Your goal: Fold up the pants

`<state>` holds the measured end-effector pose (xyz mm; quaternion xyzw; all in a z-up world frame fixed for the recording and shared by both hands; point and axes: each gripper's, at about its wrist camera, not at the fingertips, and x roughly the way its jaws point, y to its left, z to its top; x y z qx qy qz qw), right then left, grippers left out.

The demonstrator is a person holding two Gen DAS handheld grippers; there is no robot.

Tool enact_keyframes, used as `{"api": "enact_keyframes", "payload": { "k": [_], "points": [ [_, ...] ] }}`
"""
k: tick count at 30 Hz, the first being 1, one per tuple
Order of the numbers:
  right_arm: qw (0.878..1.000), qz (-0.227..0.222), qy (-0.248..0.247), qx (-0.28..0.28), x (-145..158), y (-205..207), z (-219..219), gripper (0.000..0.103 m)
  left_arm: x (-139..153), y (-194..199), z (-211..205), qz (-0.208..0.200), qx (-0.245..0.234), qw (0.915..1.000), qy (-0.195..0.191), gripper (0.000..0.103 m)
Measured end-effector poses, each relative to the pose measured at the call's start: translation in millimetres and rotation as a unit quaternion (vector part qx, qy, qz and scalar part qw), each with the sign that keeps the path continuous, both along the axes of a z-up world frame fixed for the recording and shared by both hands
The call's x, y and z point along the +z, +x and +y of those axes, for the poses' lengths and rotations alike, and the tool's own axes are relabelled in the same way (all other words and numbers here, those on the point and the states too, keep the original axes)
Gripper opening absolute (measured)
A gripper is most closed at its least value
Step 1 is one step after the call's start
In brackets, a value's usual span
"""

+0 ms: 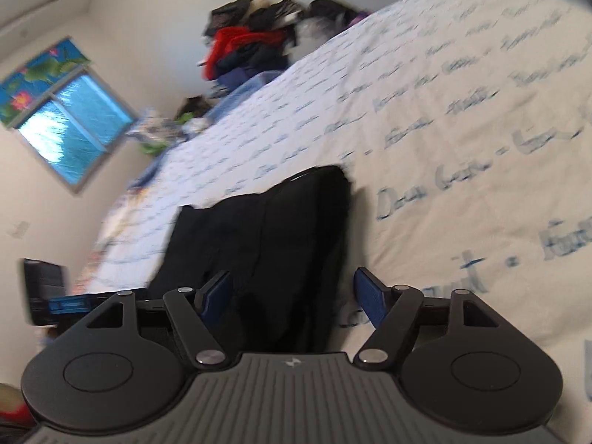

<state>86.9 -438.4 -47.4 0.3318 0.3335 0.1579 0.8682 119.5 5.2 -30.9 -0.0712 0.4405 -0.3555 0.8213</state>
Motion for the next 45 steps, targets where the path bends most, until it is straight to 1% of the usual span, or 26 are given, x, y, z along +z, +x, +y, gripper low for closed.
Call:
{"api": "enact_keyframes", "payload": {
  "k": [2, 5, 6, 9, 11, 13, 14, 15, 16, 17, 18, 19, 20, 21, 22, 23, 25, 27, 30, 33, 37, 41, 45],
  "points": [
    [1.000, 0.000, 0.019, 0.019, -4, 5, 2, 0.073, -1, 3, -1, 0.009, -0.010, 0.9998, -0.011, 0.090],
    [0.999, -0.003, 0.018, 0.041, -4, 14, 9, 0.074, -3, 3, -5, 0.018, -0.021, 0.9993, -0.026, 0.090],
    [0.999, -0.003, 0.025, 0.043, -4, 16, 11, 0.076, -4, 3, -7, 0.021, -0.023, 0.9990, -0.033, 0.090],
    [0.997, -0.007, 0.058, 0.055, -7, 25, 11, 0.077, -8, 6, -14, 0.036, -0.032, 0.9968, -0.063, 0.091],
    [0.995, -0.011, 0.078, 0.069, -9, 30, 13, 0.078, -10, 8, -16, 0.043, -0.028, 0.9956, -0.079, 0.091],
    [0.992, -0.015, 0.092, 0.080, -11, 36, 17, 0.078, -13, 11, -18, 0.053, -0.027, 0.9937, -0.095, 0.088],
    [0.992, -0.017, 0.097, 0.083, -11, 39, 19, 0.078, -13, 12, -19, 0.057, -0.023, 0.9932, -0.099, 0.084],
    [0.991, -0.017, 0.102, 0.085, -11, 41, 20, 0.078, -13, 13, -20, 0.060, -0.017, 0.9933, -0.097, 0.076],
    [0.991, -0.018, 0.105, 0.082, -12, 44, 22, 0.078, -13, 13, -23, 0.058, -0.009, 0.9944, -0.088, 0.071],
    [0.992, -0.019, 0.102, 0.077, -11, 44, 24, 0.077, -12, 11, -25, 0.050, -0.001, 0.9962, -0.071, 0.057],
    [0.993, -0.020, 0.090, 0.073, -10, 44, 28, 0.074, -10, 9, -27, 0.038, 0.006, 0.9979, -0.053, 0.047],
    [0.995, -0.021, 0.072, 0.069, -8, 44, 31, 0.064, -8, 6, -29, 0.027, 0.010, 0.9988, -0.039, 0.045],
    [0.996, -0.018, 0.053, 0.062, -8, 42, 35, 0.058, -7, 4, -31, 0.020, 0.015, 0.9992, -0.030, 0.043],
    [0.998, -0.013, 0.039, 0.053, -9, 41, 36, 0.043, -6, 2, -31, 0.015, 0.020, 0.9994, -0.025, 0.041],
    [0.998, -0.007, 0.036, 0.044, -12, 40, 34, 0.037, -5, 0, -33, 0.009, 0.026, 0.9994, -0.019, 0.040],
    [0.998, -0.004, 0.046, 0.036, -15, 39, 31, 0.035, -4, -3, -35, 0.003, 0.032, 0.9994, -0.011, 0.039],
    [0.999, -0.003, 0.045, 0.025, -16, 36, 31, 0.034, 0, -10, -42, -0.018, 0.041, 0.9990, 0.012, 0.037],
    [1.000, -0.007, 0.014, 0.015, -11, 32, 38, 0.034, 5, -18, -51, -0.048, 0.045, 0.9969, 0.044, 0.036],
    [0.999, -0.014, -0.040, -0.001, 0, 27, 56, 0.034, 10, -31, -62, -0.093, 0.047, 0.9905, 0.089, 0.033],
    [0.997, -0.021, -0.076, -0.014, 8, 22, 65, 0.034, 14, -40, -72, -0.125, 0.046, 0.9839, 0.119, 0.029],
    [0.994, -0.029, -0.106, -0.019, 15, 21, 75, 0.033, 18, -46, -75, -0.148, 0.044, 0.9786, 0.136, 0.027],
    [0.992, -0.031, -0.118, -0.020, 19, 22, 81, 0.032, 20, -48, -75, -0.157, 0.045, 0.9768, 0.139, 0.026],
    [0.989, -0.043, -0.144, -0.016, 29, 22, 89, 0.031, 24, -50, -75, -0.166, 0.047, 0.9755, 0.136, 0.025]
  ]
}}
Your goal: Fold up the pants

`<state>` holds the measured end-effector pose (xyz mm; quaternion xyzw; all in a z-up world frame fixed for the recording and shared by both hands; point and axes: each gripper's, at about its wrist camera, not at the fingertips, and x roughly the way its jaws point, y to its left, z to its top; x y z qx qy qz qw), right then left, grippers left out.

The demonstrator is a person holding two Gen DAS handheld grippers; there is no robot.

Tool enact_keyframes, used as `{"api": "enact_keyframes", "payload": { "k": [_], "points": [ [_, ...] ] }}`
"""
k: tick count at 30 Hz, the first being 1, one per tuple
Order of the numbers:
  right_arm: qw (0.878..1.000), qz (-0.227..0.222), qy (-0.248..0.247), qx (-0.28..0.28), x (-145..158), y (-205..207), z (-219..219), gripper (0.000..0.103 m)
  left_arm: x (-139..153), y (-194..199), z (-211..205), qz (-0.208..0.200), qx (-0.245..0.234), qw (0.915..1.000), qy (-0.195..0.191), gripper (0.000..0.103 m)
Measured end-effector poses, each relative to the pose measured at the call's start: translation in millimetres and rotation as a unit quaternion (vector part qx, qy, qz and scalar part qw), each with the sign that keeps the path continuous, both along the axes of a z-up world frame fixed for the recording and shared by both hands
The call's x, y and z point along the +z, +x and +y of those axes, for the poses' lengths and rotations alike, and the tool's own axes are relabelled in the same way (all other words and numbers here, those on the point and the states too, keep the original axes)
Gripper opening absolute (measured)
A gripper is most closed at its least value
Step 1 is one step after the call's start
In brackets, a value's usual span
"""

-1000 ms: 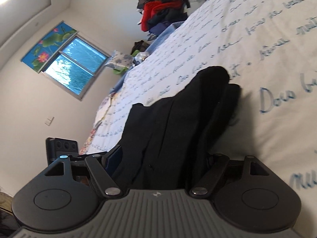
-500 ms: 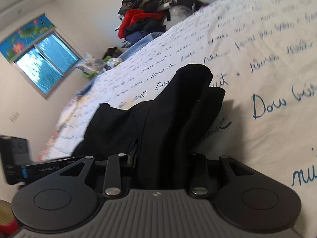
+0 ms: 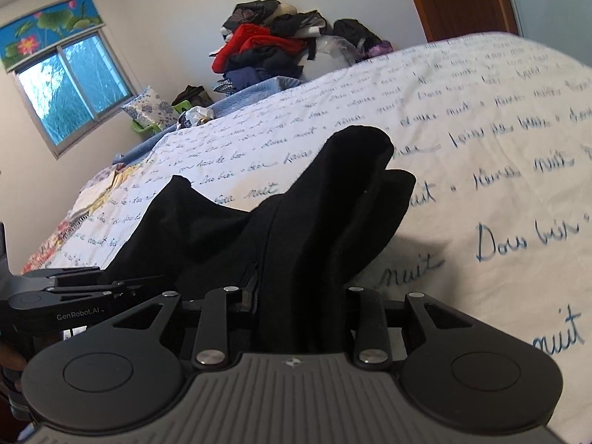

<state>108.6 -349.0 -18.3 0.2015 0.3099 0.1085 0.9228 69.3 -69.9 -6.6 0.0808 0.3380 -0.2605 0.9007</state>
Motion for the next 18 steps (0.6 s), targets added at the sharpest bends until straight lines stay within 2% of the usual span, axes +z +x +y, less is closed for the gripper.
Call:
{"api": "enact_keyframes", "payload": {
  "k": [4, 7, 18],
  "points": [
    [1.000, -0.017, -0.024, 0.009, 14, 4, 6, 0.031, 8, 0, 5, -0.009, 0.004, 0.9999, -0.006, 0.024],
    [0.999, -0.029, -0.032, 0.022, 24, 14, 12, 0.031, 15, 1, 9, -0.032, 0.016, 0.9993, 0.004, 0.024],
    [0.993, -0.076, -0.057, 0.070, 51, 69, 57, 0.031, 41, 28, 39, -0.086, 0.082, 0.9925, 0.027, 0.024]
  ]
}}
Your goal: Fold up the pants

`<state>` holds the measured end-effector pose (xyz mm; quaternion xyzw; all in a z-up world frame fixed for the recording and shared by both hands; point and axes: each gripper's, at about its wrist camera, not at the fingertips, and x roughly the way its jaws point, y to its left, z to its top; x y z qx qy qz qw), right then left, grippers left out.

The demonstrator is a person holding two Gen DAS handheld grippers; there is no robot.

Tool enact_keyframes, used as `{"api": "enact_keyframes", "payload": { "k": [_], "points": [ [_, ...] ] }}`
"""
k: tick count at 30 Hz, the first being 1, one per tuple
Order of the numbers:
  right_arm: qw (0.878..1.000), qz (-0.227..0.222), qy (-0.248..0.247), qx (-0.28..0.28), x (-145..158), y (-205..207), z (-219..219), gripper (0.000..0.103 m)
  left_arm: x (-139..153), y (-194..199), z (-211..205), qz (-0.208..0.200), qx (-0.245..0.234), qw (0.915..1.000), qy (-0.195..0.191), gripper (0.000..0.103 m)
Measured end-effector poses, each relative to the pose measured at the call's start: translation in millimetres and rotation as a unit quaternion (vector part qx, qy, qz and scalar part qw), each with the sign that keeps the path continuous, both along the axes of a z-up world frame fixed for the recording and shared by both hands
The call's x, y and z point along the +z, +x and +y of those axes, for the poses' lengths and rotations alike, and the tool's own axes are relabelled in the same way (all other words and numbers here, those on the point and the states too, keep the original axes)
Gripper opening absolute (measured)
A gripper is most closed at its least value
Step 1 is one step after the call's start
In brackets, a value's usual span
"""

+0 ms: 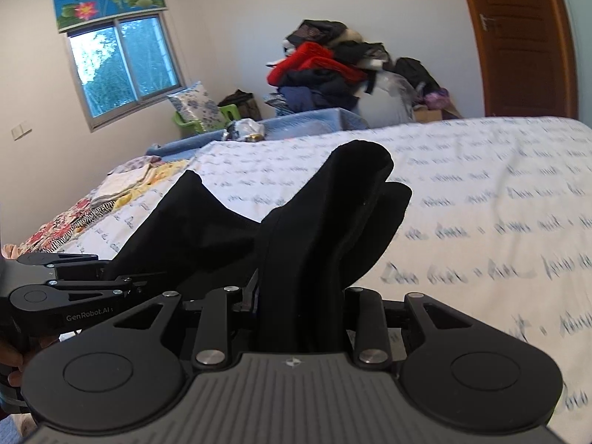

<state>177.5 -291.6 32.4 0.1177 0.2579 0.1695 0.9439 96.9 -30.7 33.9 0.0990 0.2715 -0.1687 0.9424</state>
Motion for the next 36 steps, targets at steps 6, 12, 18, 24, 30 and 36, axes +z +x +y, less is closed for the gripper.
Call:
{"api": "enact_keyframes", "payload": {
  "k": [6, 12, 18, 24, 30, 36],
  "points": [
    [1.000, -0.009, -0.006, 0.009, 4, 27, 20, 0.031, 4, 14, 10, -0.018, 0.029, 0.9992, 0.020, 0.024],
    [1.000, -0.018, -0.015, 0.013, 0, 46, 33, 0.031, 6, 29, 16, -0.031, 0.047, 0.9979, 0.034, 0.024],
    [0.999, -0.025, -0.023, 0.014, -4, 60, 43, 0.031, 4, 37, 13, -0.040, 0.063, 0.9959, 0.051, 0.024],
    [0.999, -0.030, -0.019, 0.015, -6, 73, 50, 0.031, 4, 41, 14, -0.047, 0.079, 0.9941, 0.058, 0.024],
    [0.999, -0.031, -0.008, 0.014, -10, 78, 52, 0.031, 3, 46, 14, -0.051, 0.089, 0.9928, 0.062, 0.024],
    [1.000, -0.029, 0.000, 0.011, -12, 85, 51, 0.031, 2, 52, 14, -0.051, 0.094, 0.9921, 0.066, 0.025]
  ]
}}
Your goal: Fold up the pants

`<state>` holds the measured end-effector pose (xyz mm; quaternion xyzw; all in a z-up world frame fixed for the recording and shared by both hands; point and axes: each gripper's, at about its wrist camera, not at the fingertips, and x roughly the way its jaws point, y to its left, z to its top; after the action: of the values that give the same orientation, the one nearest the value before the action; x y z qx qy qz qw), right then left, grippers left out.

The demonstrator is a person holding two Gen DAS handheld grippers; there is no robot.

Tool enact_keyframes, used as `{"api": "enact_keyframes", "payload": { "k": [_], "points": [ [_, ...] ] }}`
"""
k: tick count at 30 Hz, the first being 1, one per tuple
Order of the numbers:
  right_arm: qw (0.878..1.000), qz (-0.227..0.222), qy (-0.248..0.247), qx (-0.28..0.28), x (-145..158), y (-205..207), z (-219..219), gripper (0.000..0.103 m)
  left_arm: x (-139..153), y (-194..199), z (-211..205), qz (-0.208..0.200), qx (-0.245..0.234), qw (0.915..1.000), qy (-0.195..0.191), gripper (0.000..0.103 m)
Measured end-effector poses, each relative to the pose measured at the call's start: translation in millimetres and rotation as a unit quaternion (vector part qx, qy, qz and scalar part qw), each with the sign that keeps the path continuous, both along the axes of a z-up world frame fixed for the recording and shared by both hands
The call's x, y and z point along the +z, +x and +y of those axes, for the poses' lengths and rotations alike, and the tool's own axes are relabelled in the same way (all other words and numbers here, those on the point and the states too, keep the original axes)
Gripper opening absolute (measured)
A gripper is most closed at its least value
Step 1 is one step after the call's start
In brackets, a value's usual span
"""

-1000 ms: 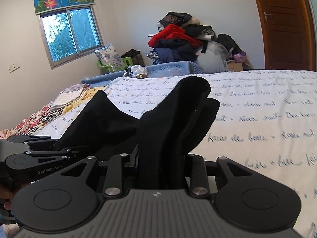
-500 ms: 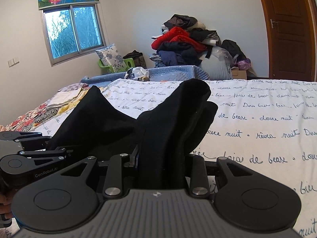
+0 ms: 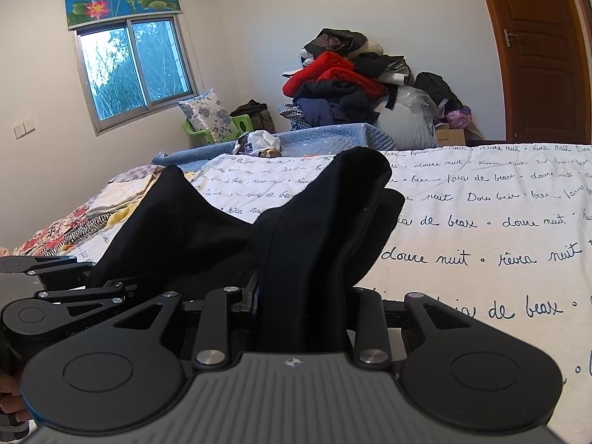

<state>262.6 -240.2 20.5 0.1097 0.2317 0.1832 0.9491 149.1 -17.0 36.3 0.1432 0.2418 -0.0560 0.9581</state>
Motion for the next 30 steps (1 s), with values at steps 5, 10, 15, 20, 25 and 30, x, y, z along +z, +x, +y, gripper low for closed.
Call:
{"api": "enact_keyframes", "payload": {
  "k": [5, 10, 15, 20, 25, 30],
  "points": [
    [1.000, 0.004, 0.003, -0.003, -3, 3, 4, 0.031, -1, 5, 0, 0.001, 0.004, 1.0000, 0.004, 0.025],
    [1.000, 0.014, 0.004, -0.006, -6, 8, 6, 0.031, -4, 8, -3, 0.007, 0.010, 0.9999, 0.007, 0.025],
    [1.000, 0.027, 0.010, -0.009, -13, 11, 3, 0.031, -6, 11, -6, 0.008, 0.011, 0.9998, 0.016, 0.026],
    [0.999, 0.035, 0.012, -0.013, -18, 14, 3, 0.031, -7, 14, -7, 0.007, 0.011, 0.9995, 0.028, 0.026],
    [0.999, 0.045, 0.017, -0.015, -23, 17, 1, 0.031, -10, 16, -9, 0.005, 0.013, 0.9992, 0.038, 0.026],
    [0.998, 0.053, 0.017, -0.019, -26, 18, 2, 0.032, -13, 18, -10, 0.004, 0.014, 0.9988, 0.046, 0.027]
  ]
}}
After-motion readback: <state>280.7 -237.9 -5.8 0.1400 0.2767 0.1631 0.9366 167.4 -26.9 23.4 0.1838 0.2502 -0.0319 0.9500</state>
